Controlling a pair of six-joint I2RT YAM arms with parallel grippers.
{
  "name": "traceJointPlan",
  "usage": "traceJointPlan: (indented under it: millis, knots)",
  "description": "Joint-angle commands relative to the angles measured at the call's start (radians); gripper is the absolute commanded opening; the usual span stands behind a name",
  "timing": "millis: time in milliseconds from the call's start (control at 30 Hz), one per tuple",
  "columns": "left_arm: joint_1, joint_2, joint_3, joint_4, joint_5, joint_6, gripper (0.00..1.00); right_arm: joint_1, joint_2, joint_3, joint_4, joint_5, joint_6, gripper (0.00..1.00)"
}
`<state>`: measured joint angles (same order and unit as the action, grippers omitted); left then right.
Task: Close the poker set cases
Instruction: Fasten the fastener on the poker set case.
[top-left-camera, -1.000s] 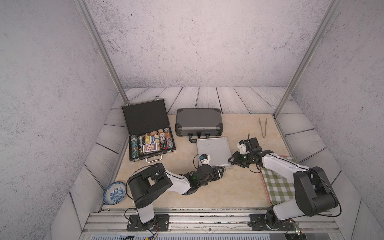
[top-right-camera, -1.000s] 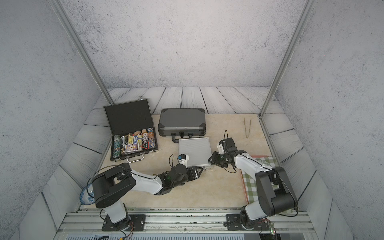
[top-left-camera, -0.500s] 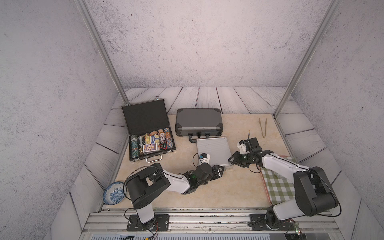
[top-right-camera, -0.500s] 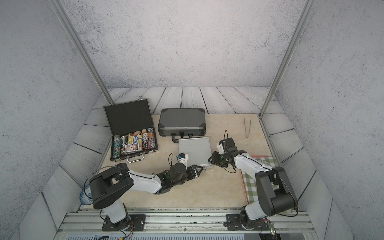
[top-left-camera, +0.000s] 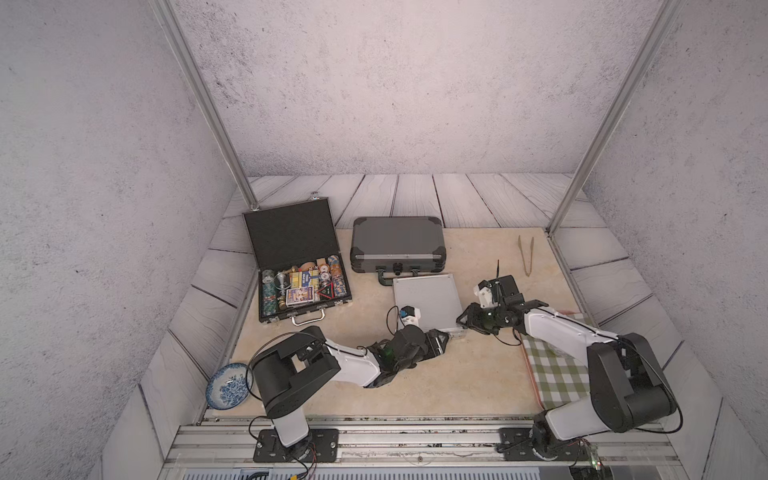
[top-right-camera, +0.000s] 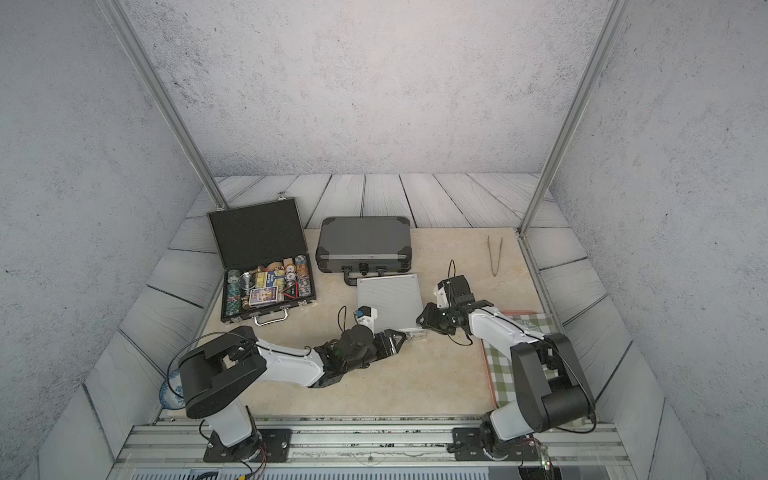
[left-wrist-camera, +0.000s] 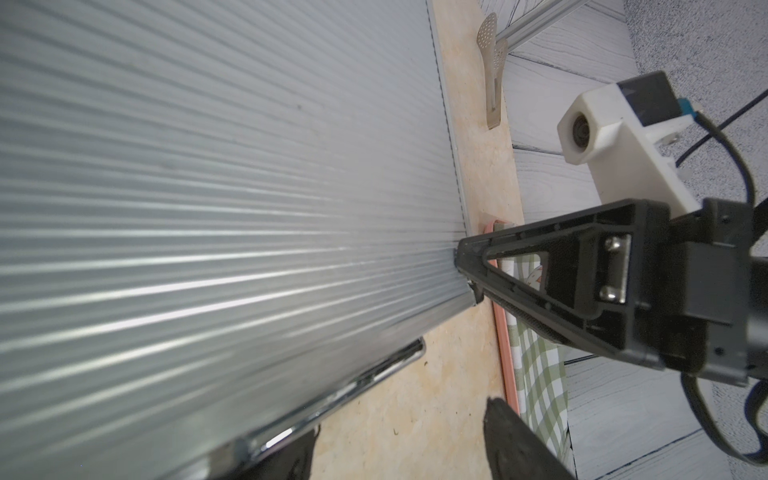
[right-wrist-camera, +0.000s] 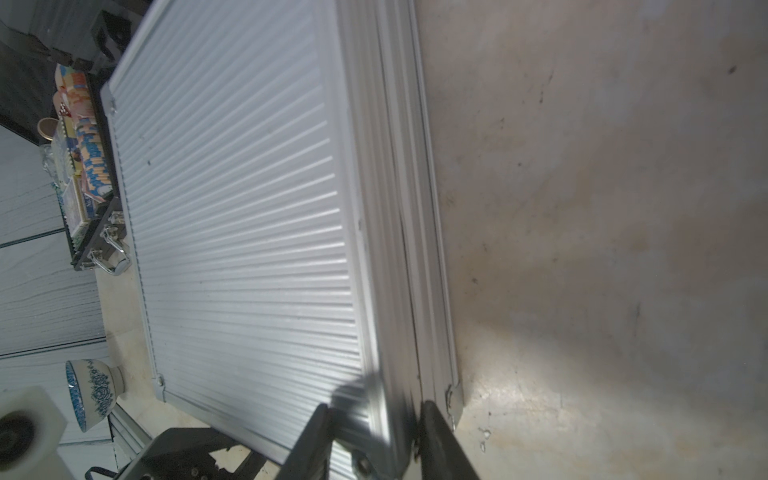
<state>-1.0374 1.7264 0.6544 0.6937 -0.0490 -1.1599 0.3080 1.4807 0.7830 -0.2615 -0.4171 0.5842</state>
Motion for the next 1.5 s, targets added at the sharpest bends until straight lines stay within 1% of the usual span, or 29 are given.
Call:
traceJointPlan:
  millis: [0, 100, 233, 400, 467, 633, 900, 1033, 1067, 1133, 1233, 1300, 1333, 1367, 1467]
  knots:
    - [0.020, -0.024, 0.030, 0.165, -0.131, 0.034, 0.67, 0.010, 0.048, -0.051, -0.104, 0.031, -0.001, 0.36]
    - [0.019, -0.004, 0.039, 0.194, -0.134, 0.031, 0.67, 0.010, 0.050, -0.053, -0.101, 0.028, -0.001, 0.36]
    - [0.020, 0.037, 0.040, 0.310, -0.106, 0.014, 0.67, 0.009, 0.049, -0.058, -0.100, 0.029, -0.005, 0.36]
    - [0.014, 0.039, 0.041, 0.329, -0.074, 0.010, 0.66, 0.010, 0.044, -0.063, -0.102, 0.031, -0.011, 0.36]
    - [0.005, 0.014, 0.036, 0.298, -0.082, 0.016, 0.65, 0.010, 0.046, -0.064, -0.102, 0.029, -0.011, 0.36]
    - [-0.019, -0.094, 0.046, 0.102, -0.148, 0.076, 0.65, 0.010, 0.049, -0.059, -0.099, 0.022, -0.011, 0.36]
    - [-0.016, -0.154, 0.092, -0.104, -0.202, 0.138, 0.65, 0.009, 0.033, -0.058, -0.115, 0.018, -0.018, 0.36]
    - [-0.017, -0.202, 0.202, -0.480, -0.214, 0.221, 0.67, 0.009, 0.023, -0.053, -0.135, 0.027, -0.029, 0.36]
    - [-0.017, -0.215, 0.220, -0.550, -0.202, 0.237, 0.69, 0.009, 0.024, -0.050, -0.138, 0.029, -0.030, 0.36]
    - [-0.022, -0.249, 0.234, -0.643, -0.148, 0.321, 0.72, 0.008, 0.026, -0.043, -0.146, 0.029, -0.036, 0.36]
    - [-0.035, -0.283, 0.223, -0.764, -0.098, 0.353, 0.75, 0.009, 0.030, -0.029, -0.159, 0.029, -0.045, 0.36]
    - [-0.036, -0.278, 0.217, -0.806, -0.045, 0.358, 0.79, 0.009, 0.031, -0.019, -0.167, 0.030, -0.050, 0.36]
    - [-0.035, -0.270, 0.217, -0.812, -0.022, 0.367, 0.81, 0.008, 0.032, -0.016, -0.171, 0.031, -0.053, 0.36]
    - [-0.036, -0.254, 0.215, -0.806, 0.003, 0.371, 0.98, 0.010, 0.032, -0.011, -0.174, 0.032, -0.054, 0.36]
    - [-0.036, -0.173, 0.234, -0.783, 0.063, 0.369, 0.99, 0.008, 0.035, 0.001, -0.184, 0.035, -0.059, 0.36]
